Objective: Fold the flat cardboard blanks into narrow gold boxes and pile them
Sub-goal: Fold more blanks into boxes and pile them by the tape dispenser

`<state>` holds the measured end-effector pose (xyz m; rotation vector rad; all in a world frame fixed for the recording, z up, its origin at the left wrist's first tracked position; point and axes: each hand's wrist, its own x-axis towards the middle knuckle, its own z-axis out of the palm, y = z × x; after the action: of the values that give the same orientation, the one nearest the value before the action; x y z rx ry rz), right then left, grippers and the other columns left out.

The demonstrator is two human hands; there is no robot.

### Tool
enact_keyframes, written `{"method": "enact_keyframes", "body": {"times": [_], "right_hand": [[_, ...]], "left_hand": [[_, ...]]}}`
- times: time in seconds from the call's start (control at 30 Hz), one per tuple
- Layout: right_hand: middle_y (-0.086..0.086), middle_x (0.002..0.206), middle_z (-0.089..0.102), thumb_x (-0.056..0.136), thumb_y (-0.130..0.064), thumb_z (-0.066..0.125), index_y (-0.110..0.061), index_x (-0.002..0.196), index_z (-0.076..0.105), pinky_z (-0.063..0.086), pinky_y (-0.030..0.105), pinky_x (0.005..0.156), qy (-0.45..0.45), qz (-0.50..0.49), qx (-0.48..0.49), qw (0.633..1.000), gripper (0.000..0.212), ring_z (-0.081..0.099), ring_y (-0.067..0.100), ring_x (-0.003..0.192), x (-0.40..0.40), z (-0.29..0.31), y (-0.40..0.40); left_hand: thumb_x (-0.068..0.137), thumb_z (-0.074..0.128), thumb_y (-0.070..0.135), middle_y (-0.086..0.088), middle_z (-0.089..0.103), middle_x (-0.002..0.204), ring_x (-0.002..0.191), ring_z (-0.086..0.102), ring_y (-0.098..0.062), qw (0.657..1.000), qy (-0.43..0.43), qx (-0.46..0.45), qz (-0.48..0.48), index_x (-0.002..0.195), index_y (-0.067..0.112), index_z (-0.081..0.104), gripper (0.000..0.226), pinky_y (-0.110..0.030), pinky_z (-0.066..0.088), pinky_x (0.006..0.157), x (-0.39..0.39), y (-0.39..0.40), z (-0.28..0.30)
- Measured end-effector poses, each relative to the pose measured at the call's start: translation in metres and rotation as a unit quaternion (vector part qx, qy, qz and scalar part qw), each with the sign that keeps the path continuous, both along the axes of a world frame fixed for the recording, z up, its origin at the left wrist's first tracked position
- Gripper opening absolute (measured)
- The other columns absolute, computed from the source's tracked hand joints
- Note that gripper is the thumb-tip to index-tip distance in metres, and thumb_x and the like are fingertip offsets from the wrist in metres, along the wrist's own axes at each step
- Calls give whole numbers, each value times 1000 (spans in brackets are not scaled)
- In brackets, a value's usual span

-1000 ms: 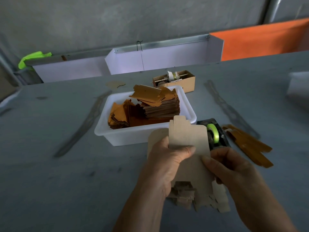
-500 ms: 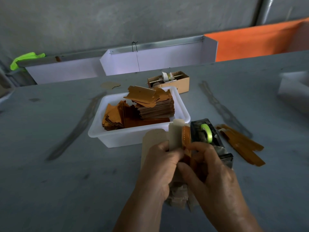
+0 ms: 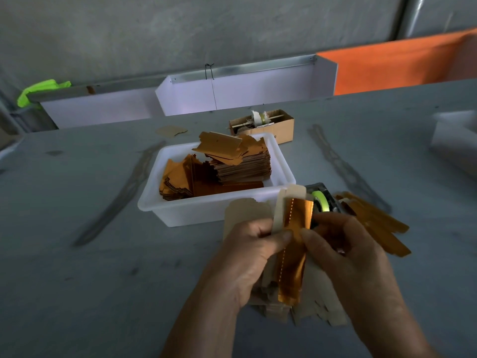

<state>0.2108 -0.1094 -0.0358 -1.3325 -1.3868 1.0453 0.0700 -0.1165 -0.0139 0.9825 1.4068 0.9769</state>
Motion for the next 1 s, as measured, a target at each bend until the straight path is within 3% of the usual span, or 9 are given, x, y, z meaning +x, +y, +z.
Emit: {"method": "enact_keyframes", "body": {"times": [0.1,0.3,0.47,0.53,0.6,0.67,0.83,0.9,1.0], "right_hand": [[2,87,73,64,-43,64,-22,90,71,53,43,88,102,97,-104,984,35,69,20,87,1,1,4],[11,87,72,66,-36,64,-19,85,73,51,50,91,166,85,-130,974,27,68,29,89,-1,-2,7],[11,84,72,83,-21,63,-17,87,71,52,53,87,165,48,-123,977,10,67,32,86,-3,-1,10],[11,83,72,85,-20,63,-17,87,71,54,52,84,160,35,-118,979,9,68,32,84,-4,0,10],[10,82,72,85,-19,64,-16,86,71,55,49,81,158,28,-114,980,8,69,30,82,-5,1,9],[11,78,70,84,-17,64,-16,82,71,56,44,77,157,22,-107,982,8,67,28,77,-7,2,9],[8,70,68,83,-23,64,-17,77,71,51,31,60,163,42,-99,981,11,62,18,63,-8,5,3],[3,70,70,85,-27,61,-19,79,72,49,26,59,165,55,-108,979,15,66,14,63,-6,5,2],[2,77,73,90,-30,54,-17,85,71,52,25,65,188,52,-135,972,23,70,12,73,-4,4,2]], "left_hand": [[88,63,20,-10,74,99,99,68,-32,1000,-7,3,-22,105,18,71,19,-55,49,95,0,-1,3],[86,67,19,-8,74,94,96,69,-28,1000,22,9,4,95,17,70,9,-52,49,94,1,-2,2],[84,71,28,13,72,81,78,66,5,982,145,92,73,93,29,73,10,-11,52,70,9,-4,-5],[83,72,28,17,69,81,77,61,12,965,201,127,112,93,31,70,11,-4,47,61,15,-5,-5],[86,69,29,17,66,91,83,62,7,940,264,170,133,105,31,68,19,-7,50,69,23,-6,-6],[87,67,30,13,61,100,90,60,-2,881,399,215,137,113,30,67,27,-16,52,76,32,-9,-4],[31,94,26,-3,65,74,62,64,-13,768,613,184,36,90,13,78,62,-17,42,37,55,-16,-1],[30,94,20,-6,67,80,64,65,-14,764,618,182,16,100,8,76,74,-17,44,39,55,-18,-2],[64,86,22,-3,59,111,97,60,-12,780,589,211,12,132,18,58,73,-14,49,66,53,-18,-6]]}}
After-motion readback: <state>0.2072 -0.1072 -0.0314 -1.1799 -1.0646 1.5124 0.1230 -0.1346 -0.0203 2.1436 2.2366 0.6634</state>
